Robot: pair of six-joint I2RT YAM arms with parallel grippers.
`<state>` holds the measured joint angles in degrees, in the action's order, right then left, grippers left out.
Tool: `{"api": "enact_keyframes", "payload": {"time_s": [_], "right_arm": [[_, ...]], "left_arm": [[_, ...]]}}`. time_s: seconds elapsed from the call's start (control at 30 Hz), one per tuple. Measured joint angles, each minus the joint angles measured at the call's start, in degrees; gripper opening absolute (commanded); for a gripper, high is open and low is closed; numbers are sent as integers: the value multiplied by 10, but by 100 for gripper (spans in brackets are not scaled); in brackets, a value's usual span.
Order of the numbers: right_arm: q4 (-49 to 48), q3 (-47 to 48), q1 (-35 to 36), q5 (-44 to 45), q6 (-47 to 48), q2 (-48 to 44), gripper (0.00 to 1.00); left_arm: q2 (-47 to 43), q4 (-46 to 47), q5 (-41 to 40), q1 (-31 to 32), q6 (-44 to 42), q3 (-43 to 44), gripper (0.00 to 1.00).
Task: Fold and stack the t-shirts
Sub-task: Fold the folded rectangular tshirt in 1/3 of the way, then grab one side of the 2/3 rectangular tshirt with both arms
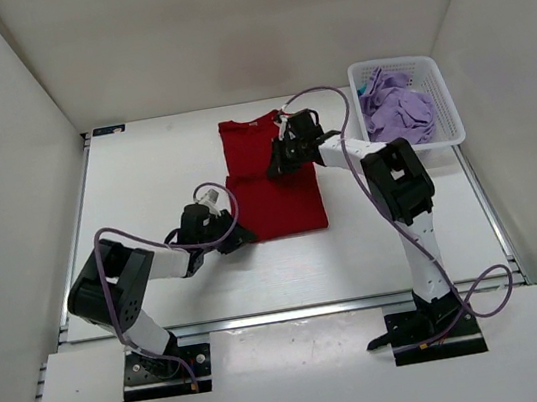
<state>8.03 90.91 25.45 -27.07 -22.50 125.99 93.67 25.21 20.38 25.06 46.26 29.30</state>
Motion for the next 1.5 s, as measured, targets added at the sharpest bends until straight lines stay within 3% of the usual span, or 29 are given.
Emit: {"api": "enact_keyframes", "payload": {"time_s": [0.33,0.37,0.5,0.57,0.63,0.8,0.83,0.9,0.97,1.07,1.27,1.5], "right_arm": [[6,30,-53,-24,-19,42,0],[8,26,-54,-23,-18,36,2],[-1,-45,-57,-25,-22,-44,25],[-23,-111,-57,-28,-31,-117,29],[-52,-191,-59,-30,-38,-206,26],[-143,-401,-88,-23,-69,-376,0],[-150,-445,-100,-21,-75,-399,0],[-159,-525,-123,-10,-91,-431,11],[-162,-601,-149,-2,-103,-457,31],[-164,-659,-165,-5,-111,-470,40],[-235,-665,-165,-43,-124,-437,42],[-301,-657,-158,-70,-144,-381,29]], "left_arm": [[-85,-17,4,-9,-2,-27,38],[-101,-20,2,-11,-3,-28,39],[-157,-28,-14,-20,-11,-44,45],[-164,-35,-17,-27,-16,-51,50],[-156,-47,-20,-32,-21,-55,54],[-128,-55,-26,-34,-25,-64,59],[-121,-54,-26,-34,-25,-64,59],[-108,-51,-23,-33,-24,-64,58],[-104,-43,-24,-31,-25,-64,56],[-99,-38,-30,-28,-27,-64,55],[-86,-20,-35,-22,-27,-63,51],[-64,2,-41,-16,-23,-59,38]]}}
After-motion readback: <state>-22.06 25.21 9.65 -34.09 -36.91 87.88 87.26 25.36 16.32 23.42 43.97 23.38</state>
